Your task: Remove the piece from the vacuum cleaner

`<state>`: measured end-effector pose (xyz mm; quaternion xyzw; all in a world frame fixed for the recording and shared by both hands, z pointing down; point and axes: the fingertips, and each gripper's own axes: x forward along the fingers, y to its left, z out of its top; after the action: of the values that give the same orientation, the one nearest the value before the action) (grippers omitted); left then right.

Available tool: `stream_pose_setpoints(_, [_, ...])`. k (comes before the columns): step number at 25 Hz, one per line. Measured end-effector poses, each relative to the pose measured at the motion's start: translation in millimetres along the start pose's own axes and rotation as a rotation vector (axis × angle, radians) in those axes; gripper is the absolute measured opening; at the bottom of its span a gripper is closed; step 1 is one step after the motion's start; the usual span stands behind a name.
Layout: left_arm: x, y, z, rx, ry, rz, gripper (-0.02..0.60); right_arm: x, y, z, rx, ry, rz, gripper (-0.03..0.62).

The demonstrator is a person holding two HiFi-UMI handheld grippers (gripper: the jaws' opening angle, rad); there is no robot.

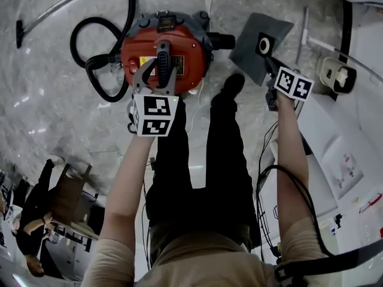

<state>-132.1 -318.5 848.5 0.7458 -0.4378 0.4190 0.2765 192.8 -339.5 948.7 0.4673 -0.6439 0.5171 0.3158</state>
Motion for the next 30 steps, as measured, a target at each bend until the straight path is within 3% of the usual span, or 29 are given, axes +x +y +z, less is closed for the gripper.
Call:
stream_pose_setpoints(6, [0,-1,0,0.006,0.010,0.013,0.184,-7,-8,-4,0.133,-0.065,0.071,0.026])
stream_pose_setpoints(16, [2,1,-2,0.008,0.031,0.046,0.184,-25,-20,-9,0.389,-0.193,0.272,0.028])
stream_pose_setpoints(20, [1,2,-1,0.016,0.053,0.071,0.184,-38,-26,-9,0.421,-0.233,0.308,0.028])
stream_pose_setpoints(30, [2,5,-7,0.016,0.168,0.134,0.184,-82,-42,-17,0.392,-0.221,0.301,0.028])
